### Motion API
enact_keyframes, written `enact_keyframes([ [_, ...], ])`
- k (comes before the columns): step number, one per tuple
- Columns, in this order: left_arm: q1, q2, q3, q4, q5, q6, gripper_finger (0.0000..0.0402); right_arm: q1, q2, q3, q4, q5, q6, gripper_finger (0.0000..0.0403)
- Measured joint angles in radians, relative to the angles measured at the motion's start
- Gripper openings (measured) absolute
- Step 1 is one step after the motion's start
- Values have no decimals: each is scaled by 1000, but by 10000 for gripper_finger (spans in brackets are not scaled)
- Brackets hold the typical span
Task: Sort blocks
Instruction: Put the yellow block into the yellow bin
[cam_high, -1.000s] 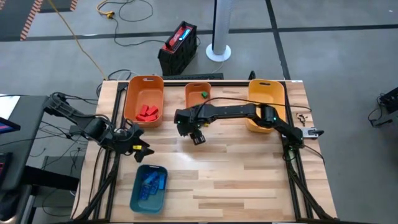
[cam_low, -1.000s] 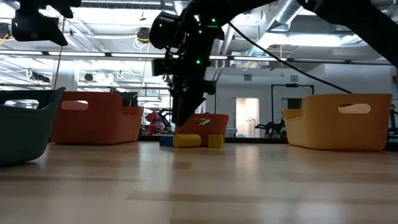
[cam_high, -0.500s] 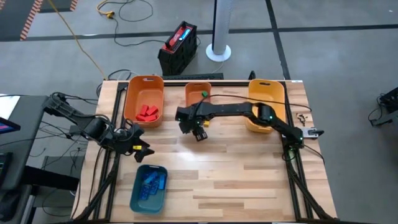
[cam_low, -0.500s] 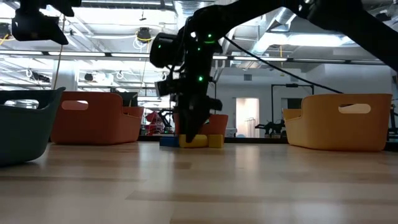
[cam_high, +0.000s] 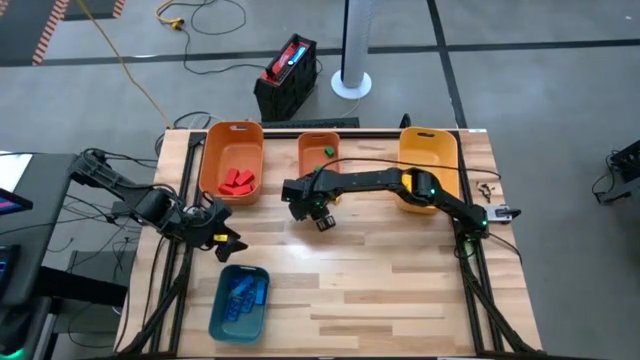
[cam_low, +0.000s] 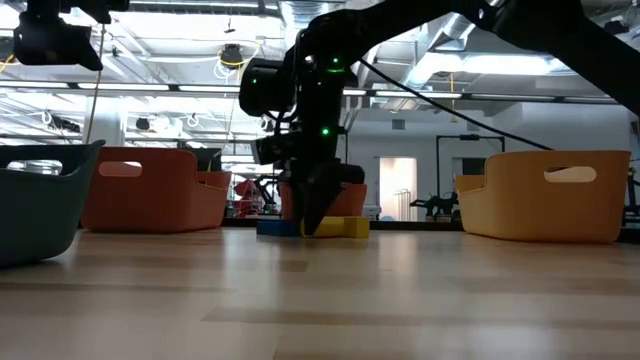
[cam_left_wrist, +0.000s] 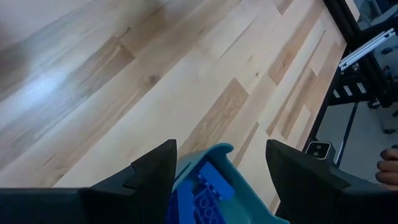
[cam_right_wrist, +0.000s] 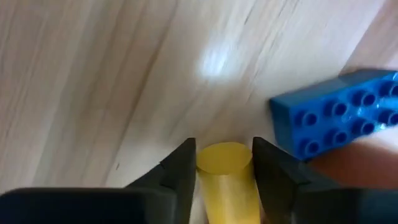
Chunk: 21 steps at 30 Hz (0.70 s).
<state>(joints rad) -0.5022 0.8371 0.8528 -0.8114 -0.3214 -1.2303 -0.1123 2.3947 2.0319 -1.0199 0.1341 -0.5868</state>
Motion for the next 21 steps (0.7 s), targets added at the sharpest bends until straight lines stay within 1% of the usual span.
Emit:
enact_keyframes([
  [3, 0, 0, 0, 0, 2, 2, 240, 1, 0, 0, -23, 0, 3, 120],
  [6, 0, 0, 0, -1, 2, 2, 240, 6, -1, 1, -37, 0, 3, 105],
  [9, 0, 0, 0, -1, 3, 3, 240, 17, -1, 15, -70, 0, 11, 106],
  [12, 0, 0, 0, -1, 6, 3, 240, 29, 0, 60, -109, 0, 22, 111],
  [15, 0, 0, 0, -1, 7, 9, 240, 36, 0, 124, -150, -1, 27, 111],
  [21, 0, 0, 0, -2, 16, 12, 240, 31, 0, 277, -224, -1, 106, 111],
])
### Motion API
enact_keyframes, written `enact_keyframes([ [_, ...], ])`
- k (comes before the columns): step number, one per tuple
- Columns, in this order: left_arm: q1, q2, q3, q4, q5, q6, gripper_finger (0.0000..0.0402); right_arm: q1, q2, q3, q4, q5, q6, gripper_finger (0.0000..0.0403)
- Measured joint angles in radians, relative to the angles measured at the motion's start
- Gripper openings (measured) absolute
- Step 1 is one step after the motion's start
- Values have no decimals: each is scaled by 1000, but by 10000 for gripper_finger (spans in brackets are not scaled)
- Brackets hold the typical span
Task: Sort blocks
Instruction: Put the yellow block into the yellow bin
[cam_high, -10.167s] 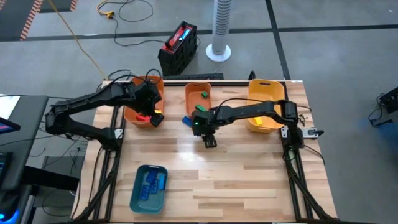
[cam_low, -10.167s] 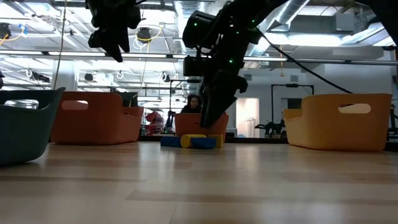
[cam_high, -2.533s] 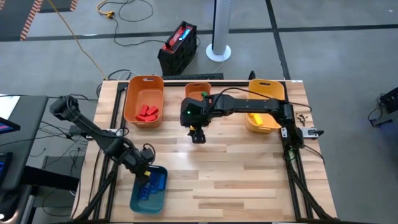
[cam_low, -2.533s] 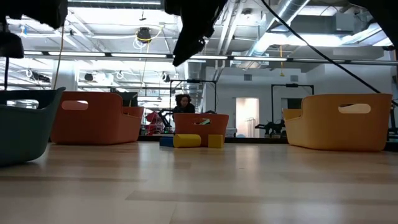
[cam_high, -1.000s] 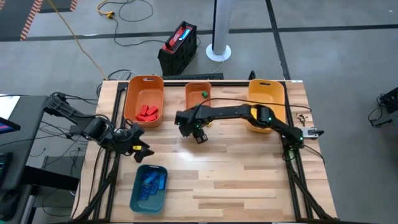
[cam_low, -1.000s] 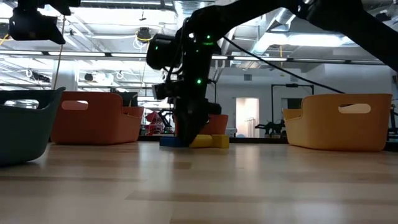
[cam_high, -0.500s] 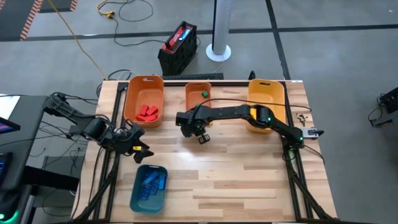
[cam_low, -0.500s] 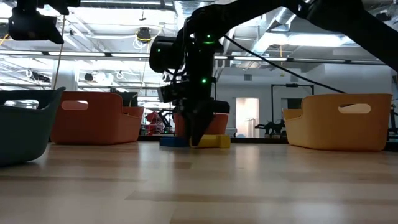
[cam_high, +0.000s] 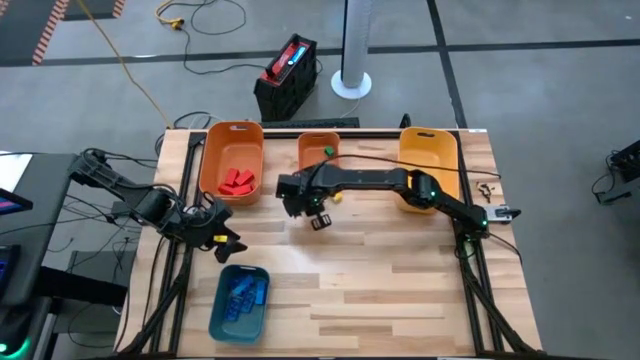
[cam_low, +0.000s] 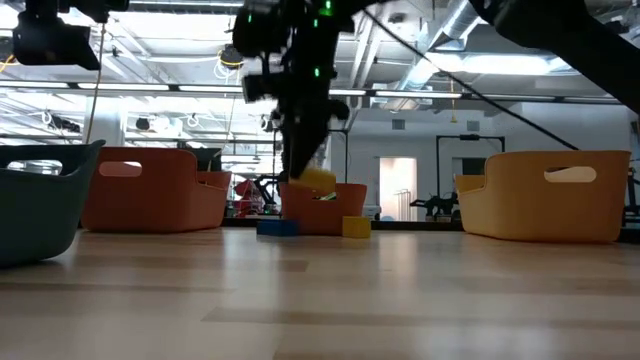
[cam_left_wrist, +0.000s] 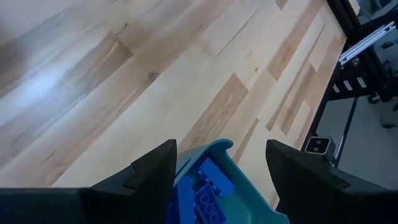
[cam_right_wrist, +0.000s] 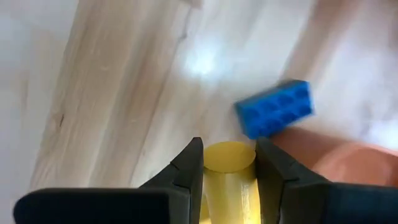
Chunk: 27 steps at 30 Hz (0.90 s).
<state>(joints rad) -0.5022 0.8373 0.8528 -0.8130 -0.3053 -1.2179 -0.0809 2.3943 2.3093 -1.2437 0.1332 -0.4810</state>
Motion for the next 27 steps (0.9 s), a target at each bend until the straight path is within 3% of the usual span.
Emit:
enact_keyframes([
  [4, 0, 0, 0, -1, 10, 4, 240, -12, -49, 24, 19, -36, 70, 111],
  [7, 0, 0, 0, -4, 3, 25, 240, -39, -99, 22, 67, -177, 171, 112],
  [11, 0, 0, 0, 1, -93, 69, 240, -81, -164, 22, 151, -334, 285, 112],
  [14, 2, 0, 0, 3, -153, 90, 240, -94, -207, 22, 157, -342, 298, 112],
  [21, 8, 0, 0, 1, -158, 78, 240, -126, -288, 22, 35, -343, 317, 112],
  [27, 8, 0, 0, 0, -156, 71, 240, -146, -341, 22, -78, -247, 377, 111],
])
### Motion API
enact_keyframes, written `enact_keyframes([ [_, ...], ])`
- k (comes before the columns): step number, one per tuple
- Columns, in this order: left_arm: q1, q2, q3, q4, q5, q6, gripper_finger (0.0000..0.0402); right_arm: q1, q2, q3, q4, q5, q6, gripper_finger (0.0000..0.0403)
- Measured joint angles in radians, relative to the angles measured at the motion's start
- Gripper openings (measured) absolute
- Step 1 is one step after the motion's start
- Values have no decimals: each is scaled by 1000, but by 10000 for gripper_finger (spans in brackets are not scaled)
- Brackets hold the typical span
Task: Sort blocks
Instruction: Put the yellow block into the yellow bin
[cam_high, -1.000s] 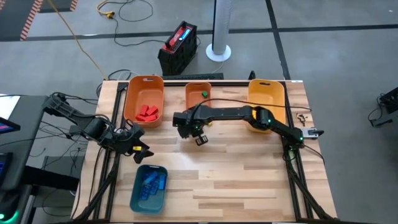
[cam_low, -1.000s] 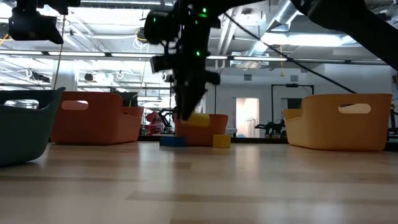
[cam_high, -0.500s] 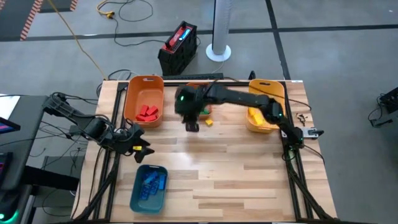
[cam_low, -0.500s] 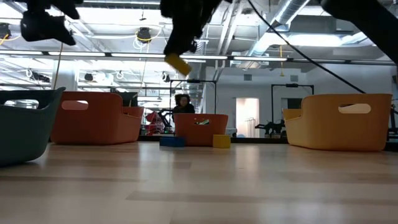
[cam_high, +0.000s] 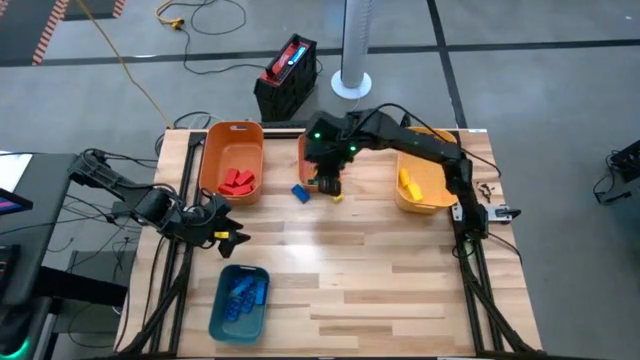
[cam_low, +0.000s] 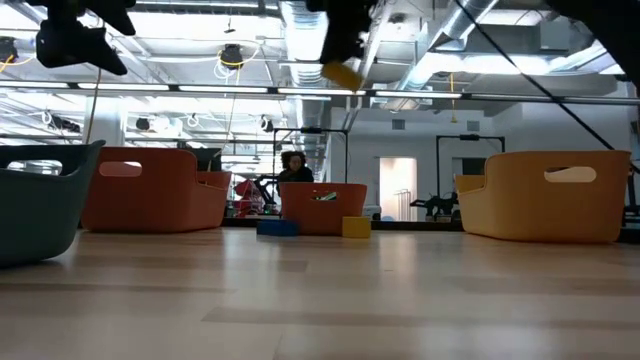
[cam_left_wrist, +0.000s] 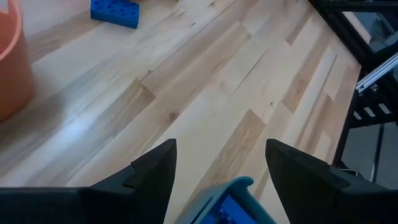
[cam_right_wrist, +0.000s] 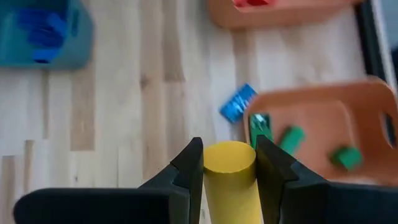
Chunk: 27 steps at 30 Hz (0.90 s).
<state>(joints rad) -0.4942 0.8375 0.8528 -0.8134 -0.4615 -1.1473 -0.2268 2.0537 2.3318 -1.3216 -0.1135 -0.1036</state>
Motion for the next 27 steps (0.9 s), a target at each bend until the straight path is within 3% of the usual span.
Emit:
enact_keyframes([
  [7, 0, 0, 0, -83, 2, -69, 240, -20, -77, 0, -161, 56, 138, 111],
  [12, 0, 0, 0, -92, 11, -66, 240, -25, -112, 0, -237, 160, 140, 111],
  [16, 0, 0, 0, -92, 11, -62, 240, -73, -118, 0, -249, 179, 124, 111],
  [20, 0, -1, 0, -89, 11, -64, 240, -143, -119, 0, -242, 171, 85, 111],
  [27, 0, -1, 0, -87, 11, -68, 240, -230, -120, -65, -49, 41, 97, 111],
])
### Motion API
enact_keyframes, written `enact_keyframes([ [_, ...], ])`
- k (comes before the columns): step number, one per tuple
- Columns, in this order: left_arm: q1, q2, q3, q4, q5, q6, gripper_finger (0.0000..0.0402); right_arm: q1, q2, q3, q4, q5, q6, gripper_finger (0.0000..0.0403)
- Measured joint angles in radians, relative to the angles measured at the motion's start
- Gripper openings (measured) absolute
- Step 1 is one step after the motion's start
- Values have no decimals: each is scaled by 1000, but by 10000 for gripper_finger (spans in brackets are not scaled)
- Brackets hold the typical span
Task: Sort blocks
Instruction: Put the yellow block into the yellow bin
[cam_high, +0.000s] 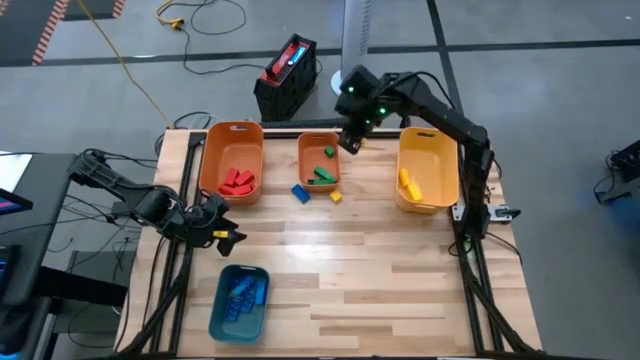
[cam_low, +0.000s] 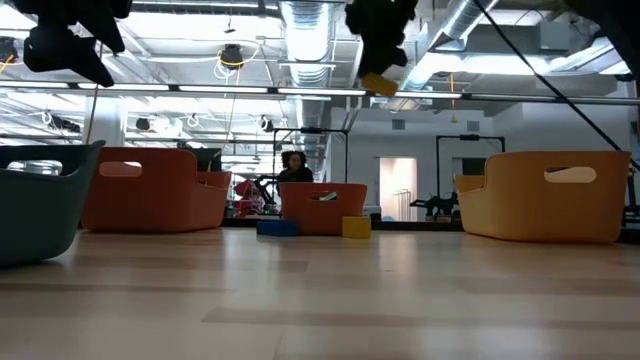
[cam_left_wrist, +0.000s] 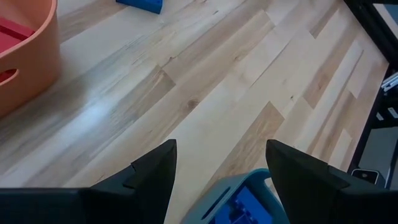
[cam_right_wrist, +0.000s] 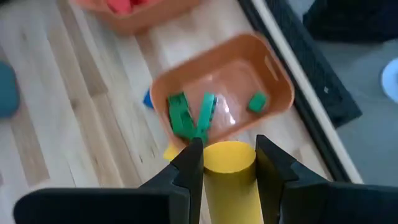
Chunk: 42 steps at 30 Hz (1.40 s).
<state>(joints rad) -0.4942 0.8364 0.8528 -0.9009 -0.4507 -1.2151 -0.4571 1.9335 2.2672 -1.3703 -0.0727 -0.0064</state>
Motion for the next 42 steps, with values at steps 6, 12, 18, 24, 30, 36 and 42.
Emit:
enact_keyframes([
  [6, 0, 0, 0, 1, 0, 7, 240, -91, -20, -144, -40, 93, -55, 111],
  [12, 0, 0, 0, 1, 0, -1, 240, -163, -257, -497, 97, 52, -43, 111],
  [18, 0, 0, 0, 2, -1, -5, 240, -167, -560, -881, 317, 53, 56, 111],
  [24, 0, 0, 0, 3, -1, -12, 240, -174, -713, -1147, 421, 76, 148, 111],
  [30, 0, 0, 0, 33, 4, -13, 240, -189, -741, -1345, 519, 78, 224, 111],
  [36, 0, 0, 0, 34, 42, -30, 240, -194, -735, -1442, 596, 76, 289, 112],
  [42, 0, 0, 0, 36, 53, -38, 240, -220, -735, -1466, 599, 61, 307, 143],
])
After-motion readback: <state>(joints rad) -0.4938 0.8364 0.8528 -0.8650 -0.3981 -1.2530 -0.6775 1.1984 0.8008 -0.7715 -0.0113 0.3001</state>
